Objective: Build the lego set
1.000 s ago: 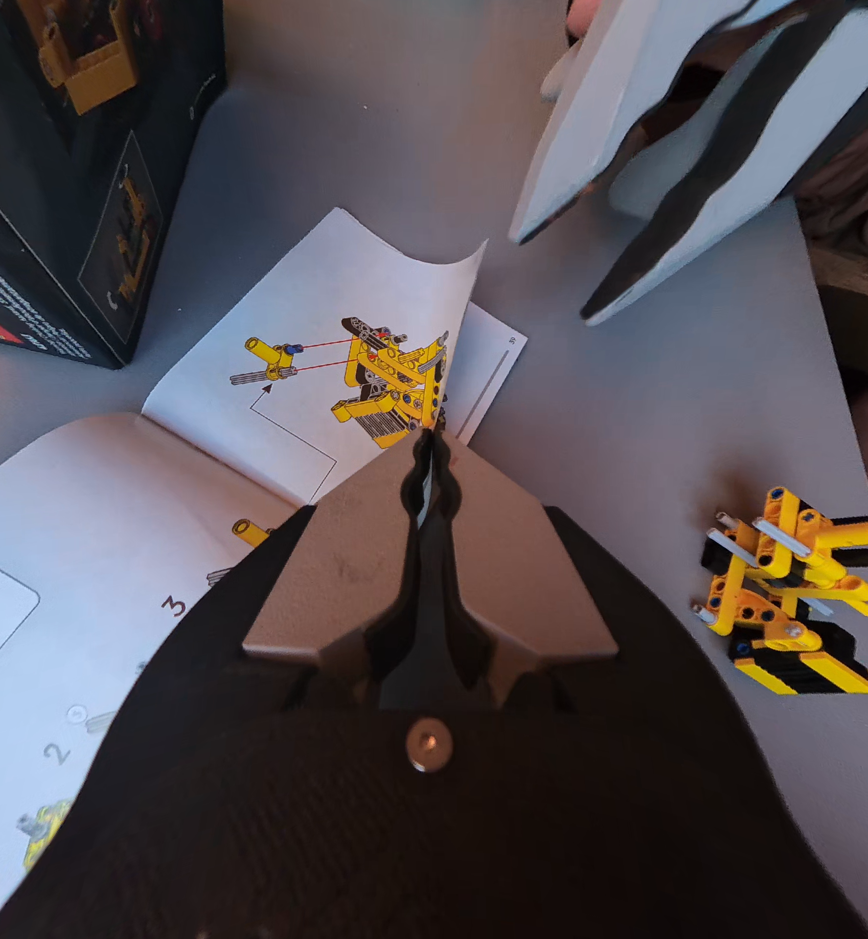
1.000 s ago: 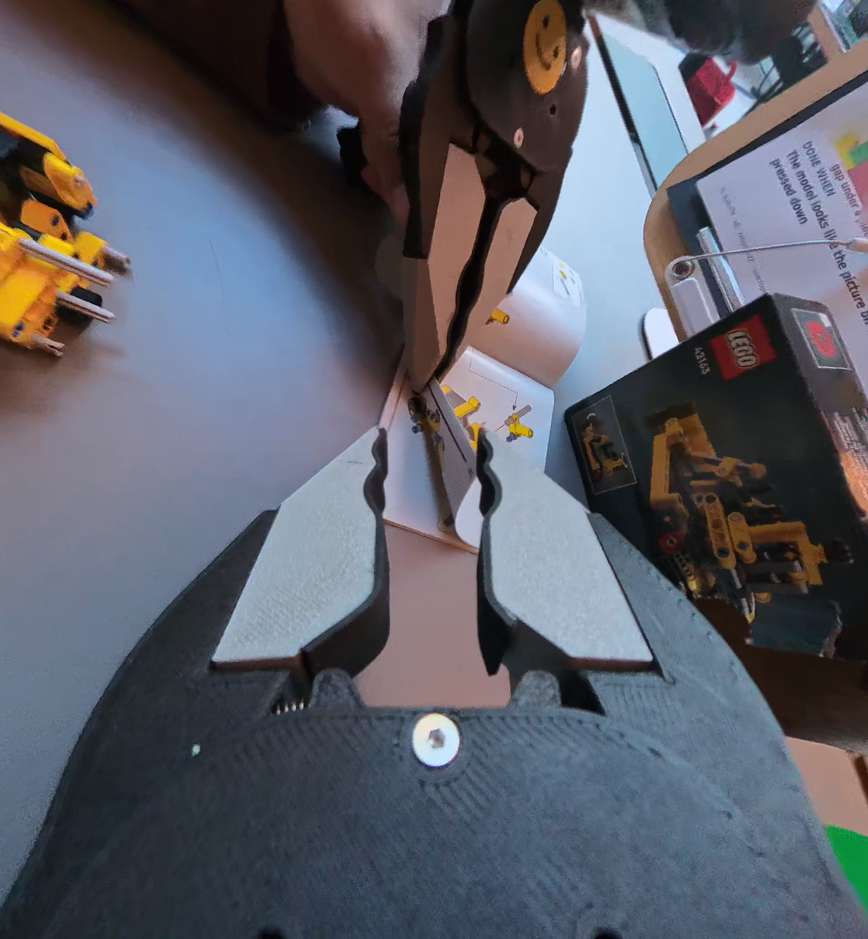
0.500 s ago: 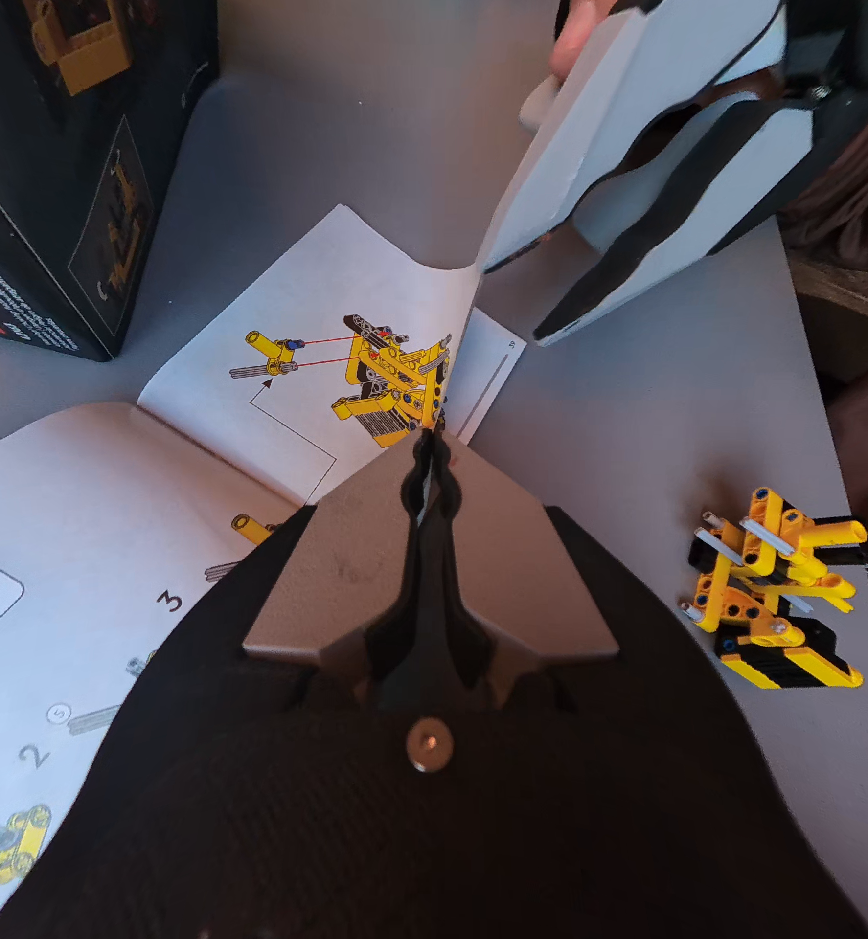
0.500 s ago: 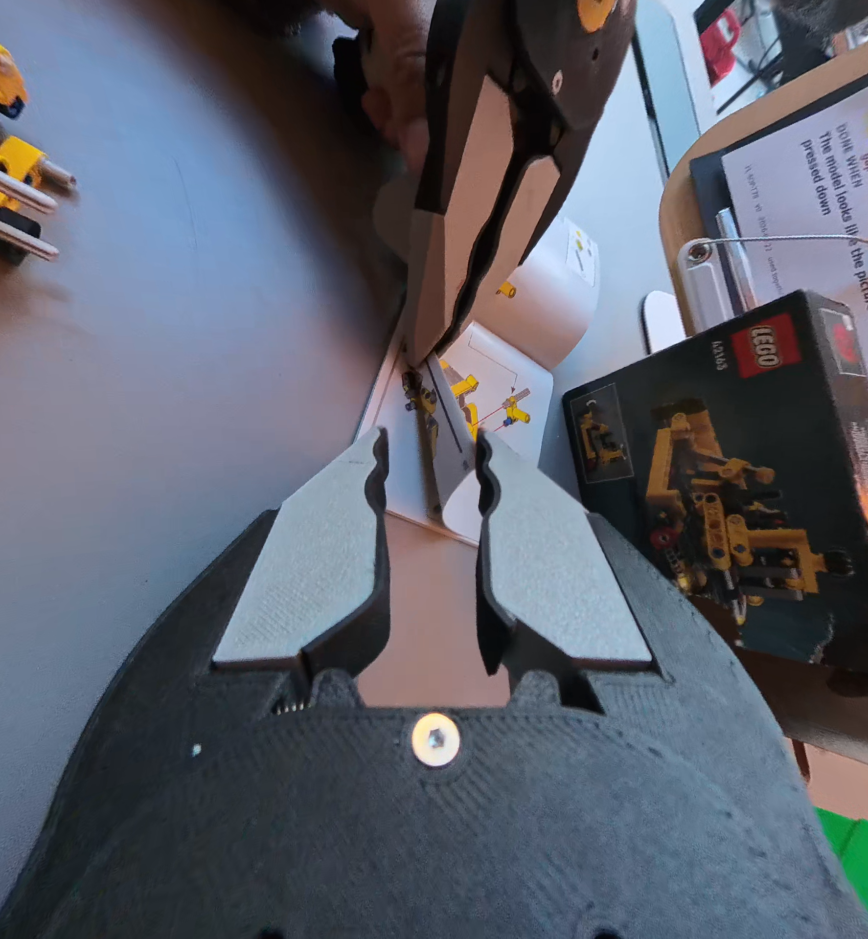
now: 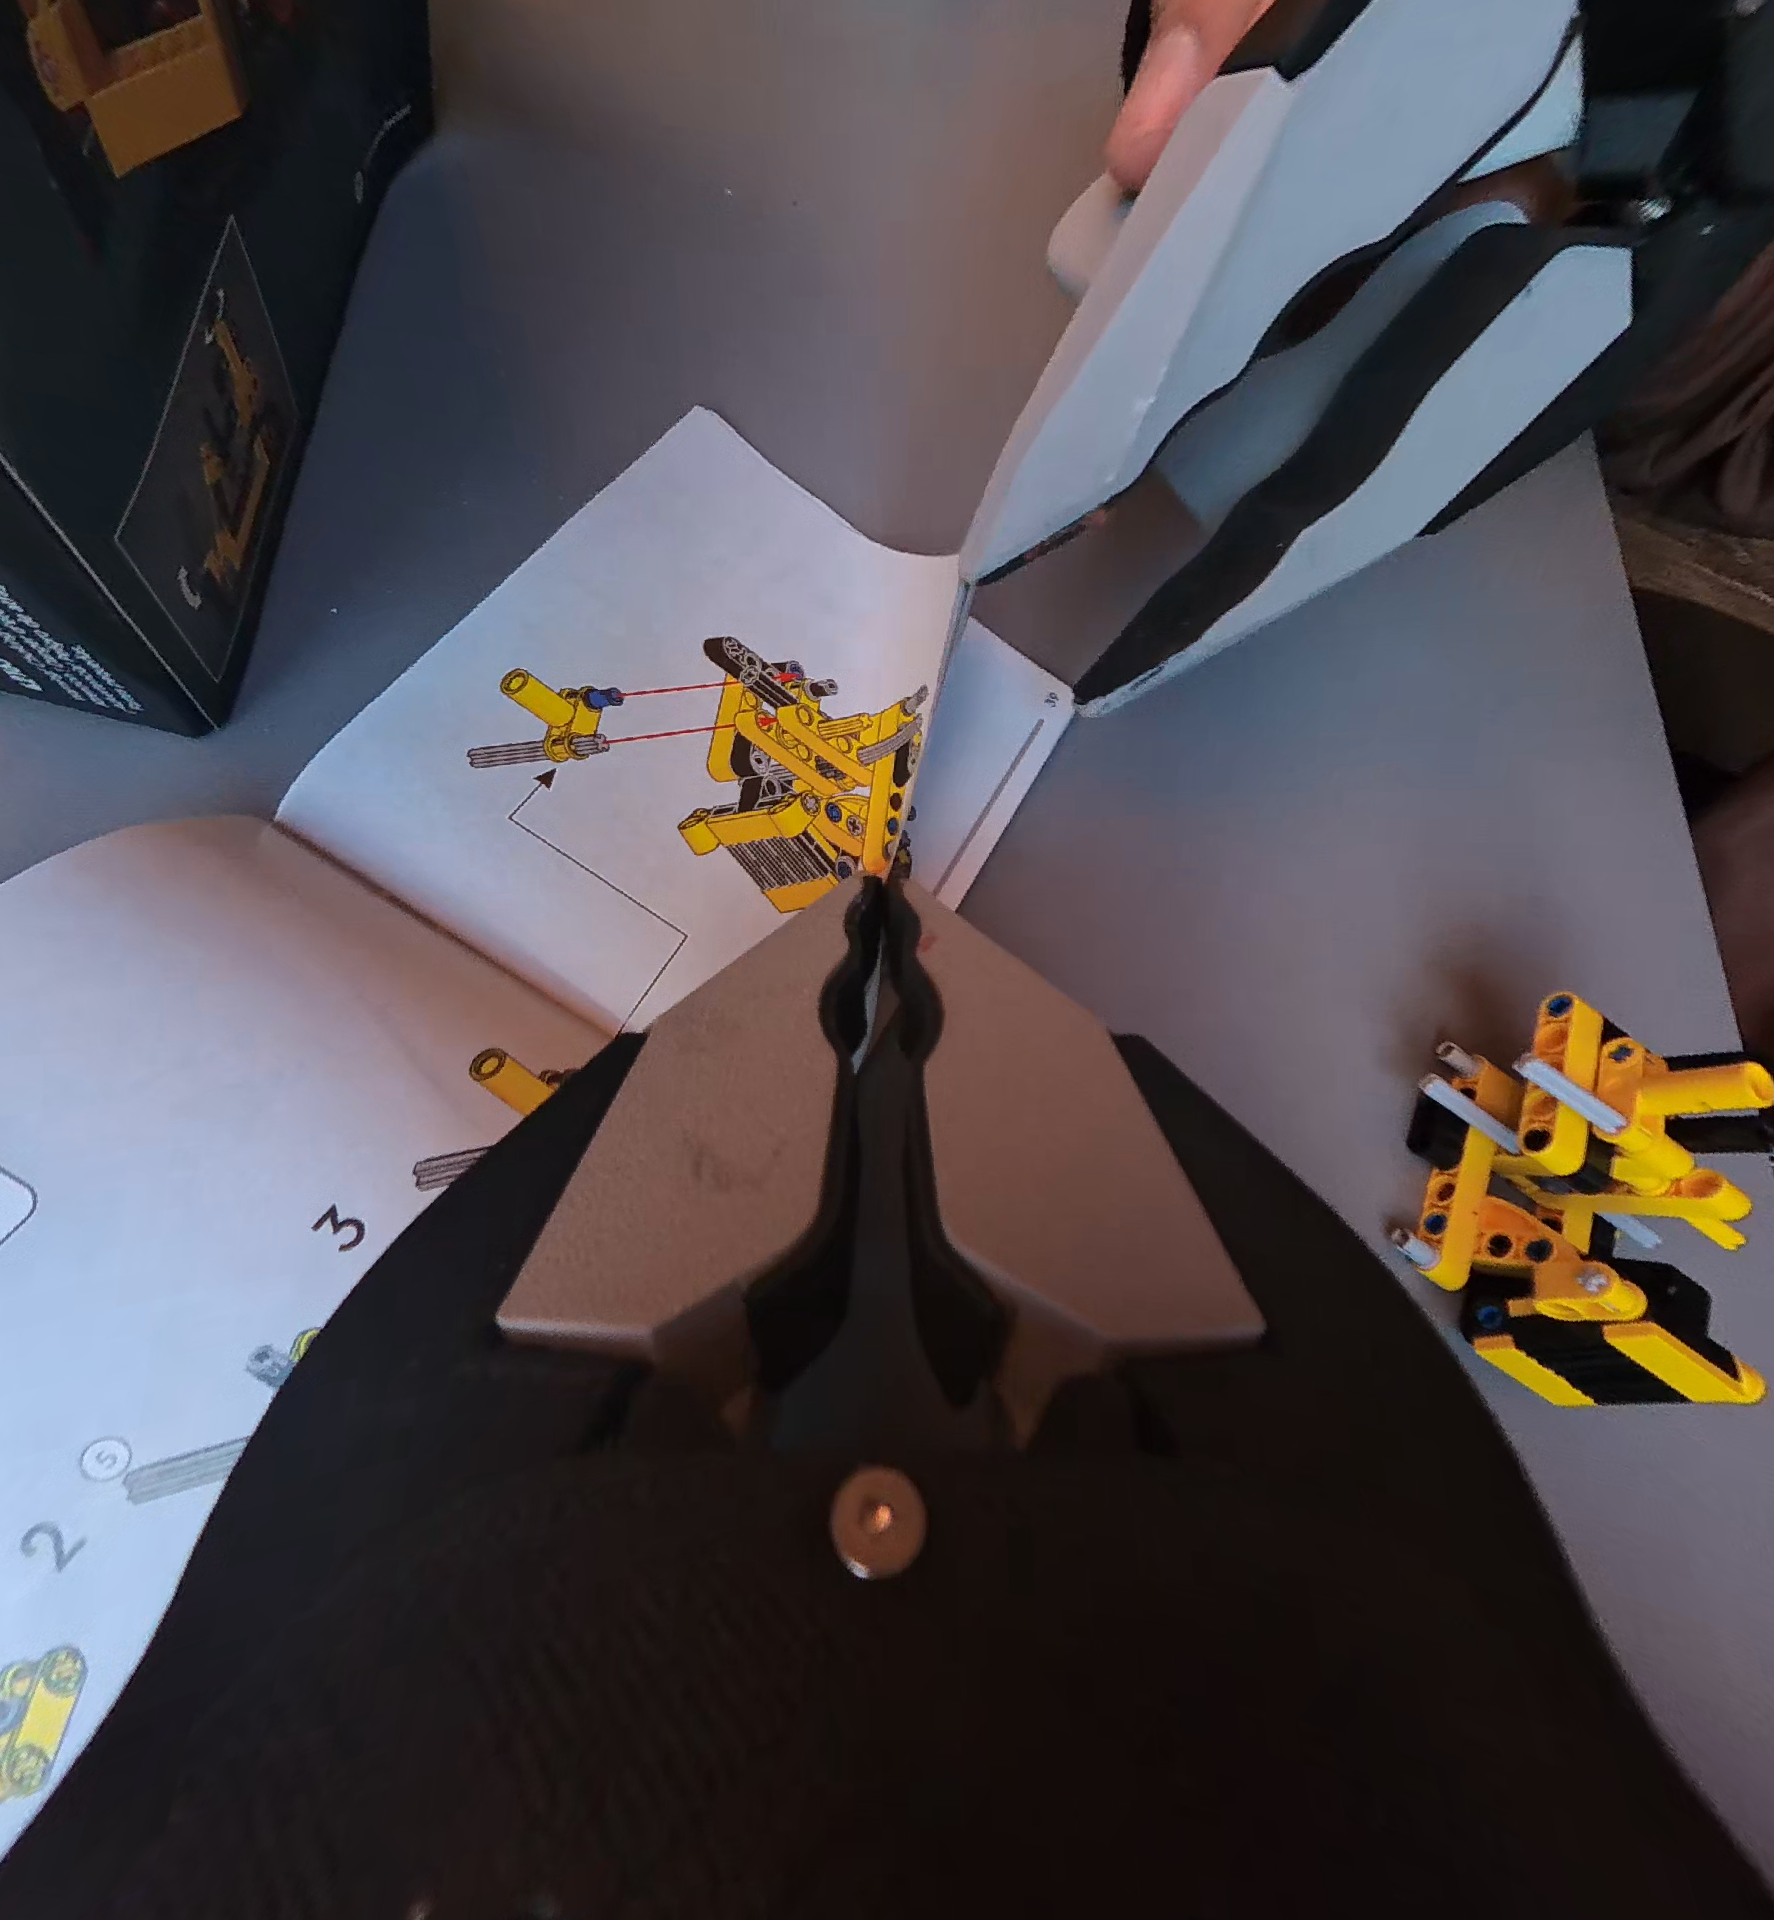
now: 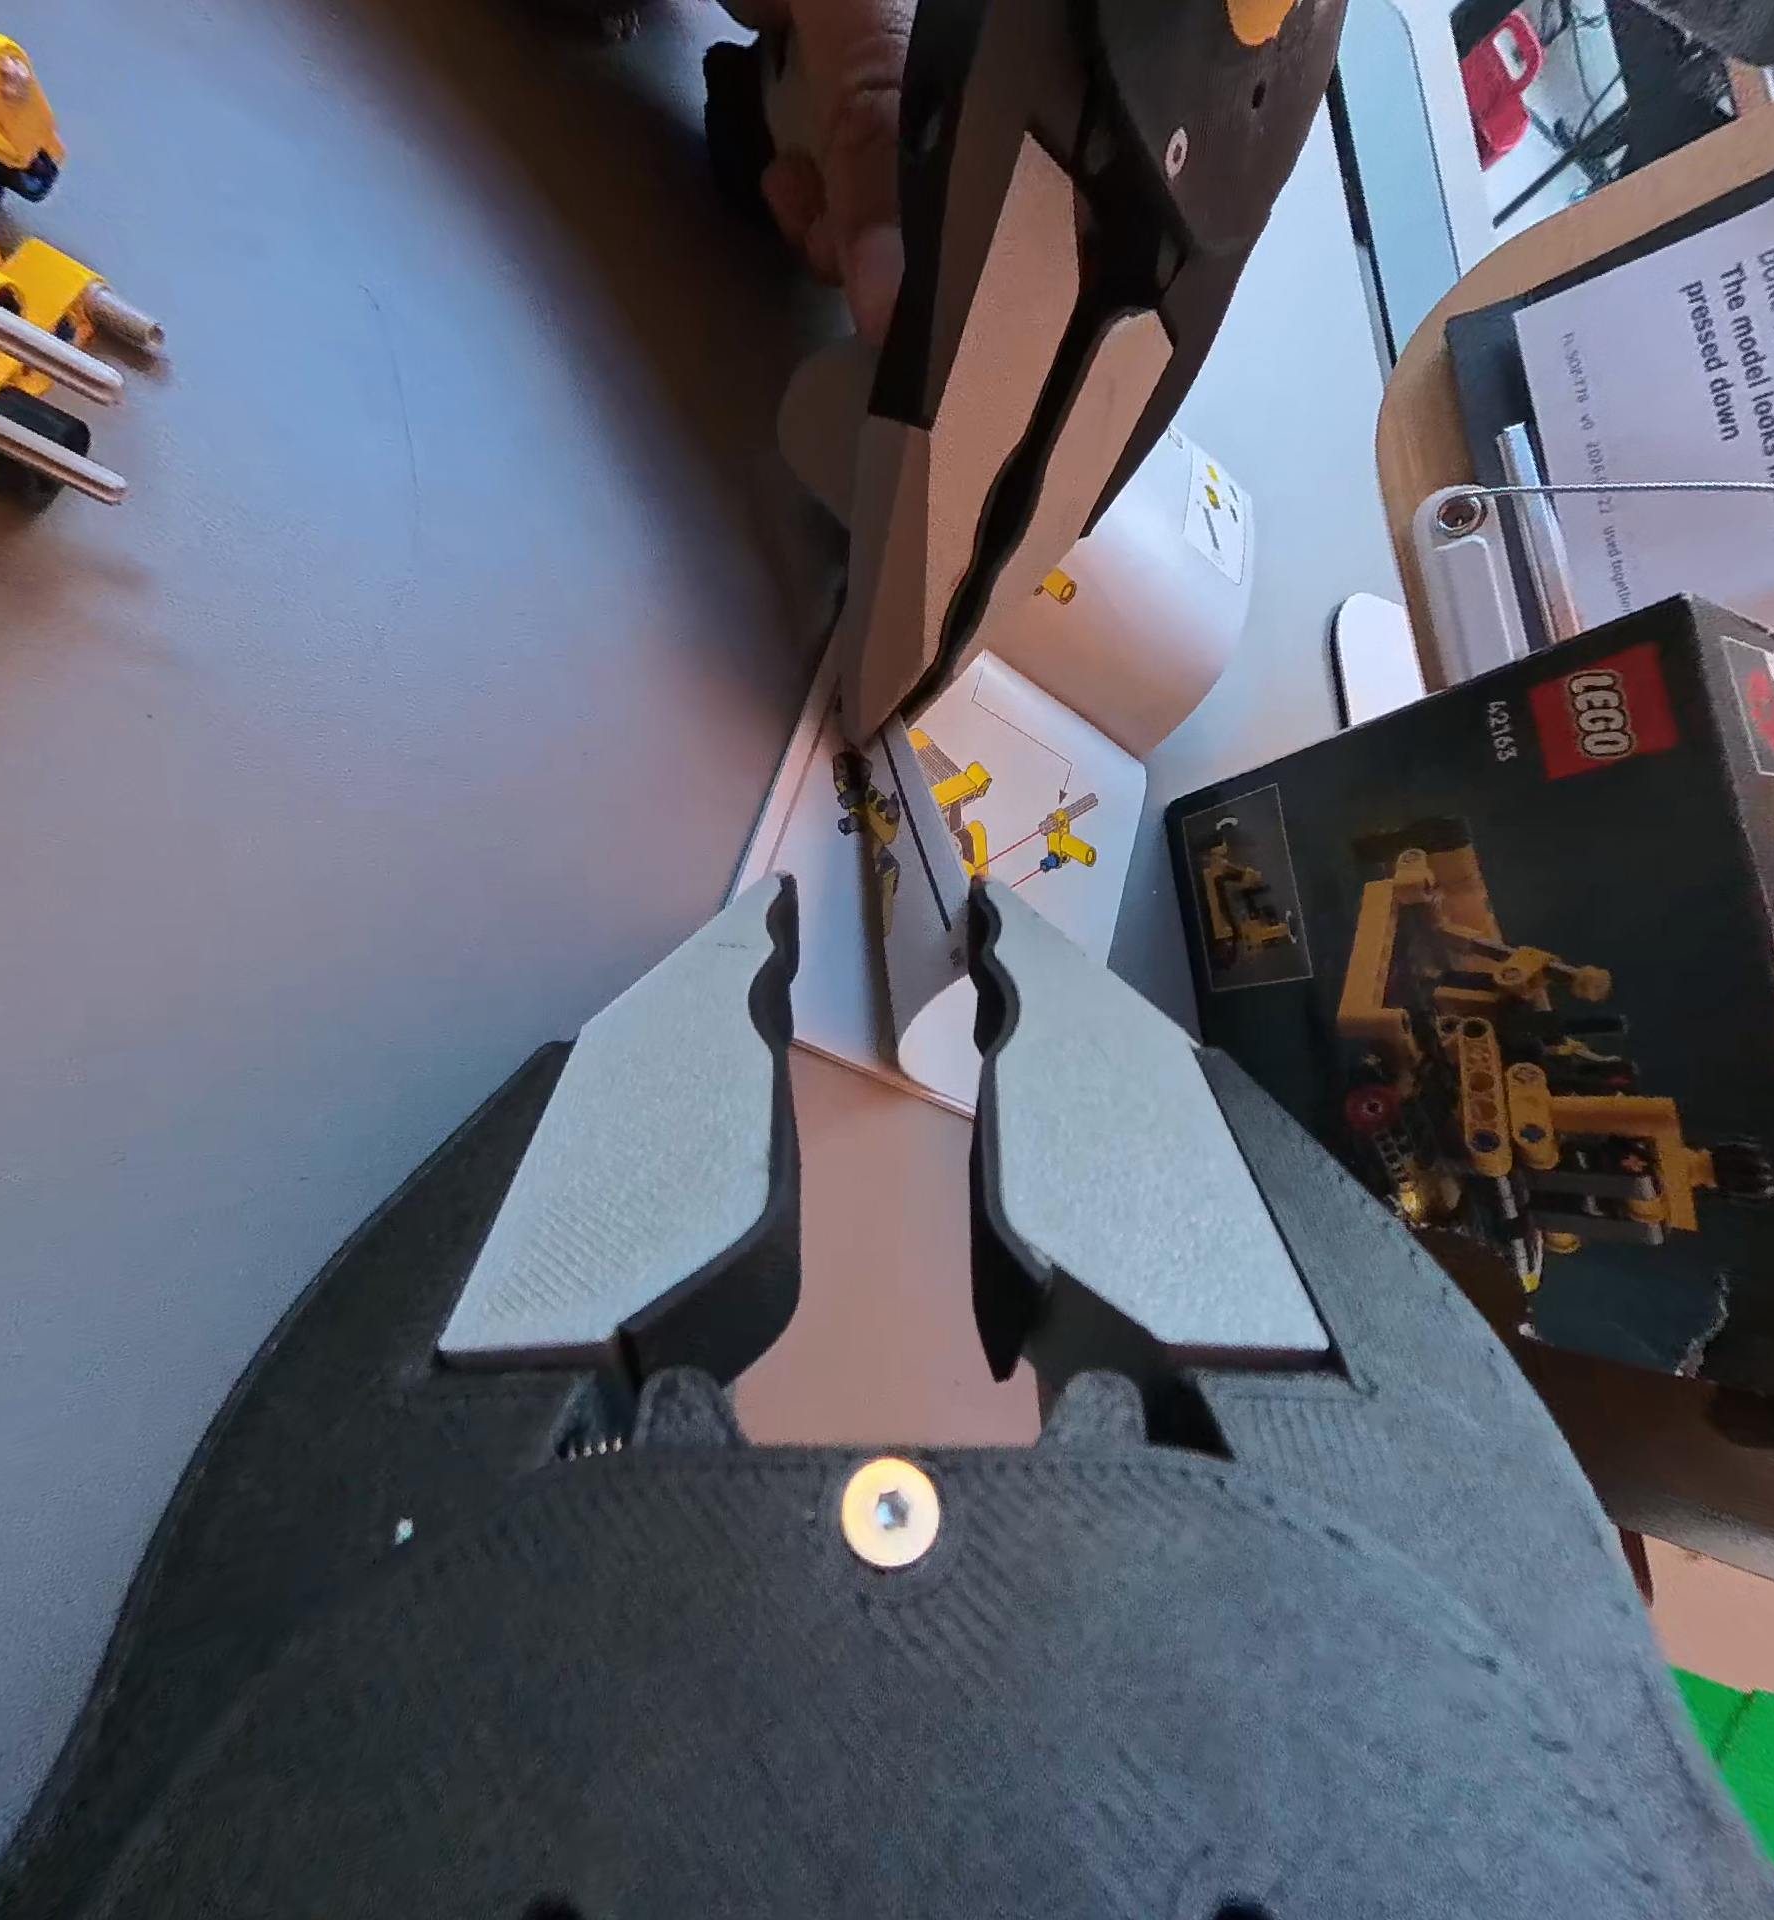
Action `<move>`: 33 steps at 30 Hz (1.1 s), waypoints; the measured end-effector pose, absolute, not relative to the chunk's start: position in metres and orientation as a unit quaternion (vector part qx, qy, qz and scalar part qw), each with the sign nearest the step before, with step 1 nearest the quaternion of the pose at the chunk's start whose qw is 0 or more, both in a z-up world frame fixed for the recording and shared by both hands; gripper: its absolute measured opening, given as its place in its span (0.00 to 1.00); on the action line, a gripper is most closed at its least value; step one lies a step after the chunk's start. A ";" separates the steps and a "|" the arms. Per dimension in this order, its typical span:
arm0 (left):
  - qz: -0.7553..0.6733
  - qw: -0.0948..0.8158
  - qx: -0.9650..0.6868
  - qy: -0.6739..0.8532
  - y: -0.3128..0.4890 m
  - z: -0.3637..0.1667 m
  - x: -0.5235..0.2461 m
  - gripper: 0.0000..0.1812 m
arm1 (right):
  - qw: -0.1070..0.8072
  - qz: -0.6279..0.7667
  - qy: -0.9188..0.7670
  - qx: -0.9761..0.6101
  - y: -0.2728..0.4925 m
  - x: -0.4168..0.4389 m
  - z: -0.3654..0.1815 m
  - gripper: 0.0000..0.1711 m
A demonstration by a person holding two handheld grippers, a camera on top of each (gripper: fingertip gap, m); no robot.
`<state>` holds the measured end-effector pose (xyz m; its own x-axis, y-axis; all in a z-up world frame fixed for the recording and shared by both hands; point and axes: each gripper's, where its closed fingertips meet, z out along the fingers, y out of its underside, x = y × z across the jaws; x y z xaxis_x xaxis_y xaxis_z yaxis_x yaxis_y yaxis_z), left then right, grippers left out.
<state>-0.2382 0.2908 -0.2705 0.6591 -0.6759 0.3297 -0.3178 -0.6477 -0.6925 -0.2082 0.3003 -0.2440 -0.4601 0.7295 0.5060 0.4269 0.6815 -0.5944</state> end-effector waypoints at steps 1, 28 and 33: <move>-0.294 0.304 -0.858 0.289 0.291 -0.270 -0.238 0.00 | 0.386 0.197 -0.832 -0.347 0.300 -0.208 -0.244 0.17; -0.338 0.303 -0.843 0.290 0.286 -0.259 -0.232 0.04 | 0.405 0.167 -0.830 -0.344 0.309 -0.209 -0.248 0.01; -0.371 0.316 -0.824 0.288 0.283 -0.244 -0.228 0.03 | 0.464 0.124 -0.830 -0.282 0.304 -0.211 -0.236 0.01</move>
<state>-0.2276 0.2835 -0.2439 0.5596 -0.7091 0.4290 -0.2402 -0.6342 -0.7349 -0.2106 0.3041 -0.2361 -0.4096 0.5840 0.7008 0.3541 0.8098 -0.4678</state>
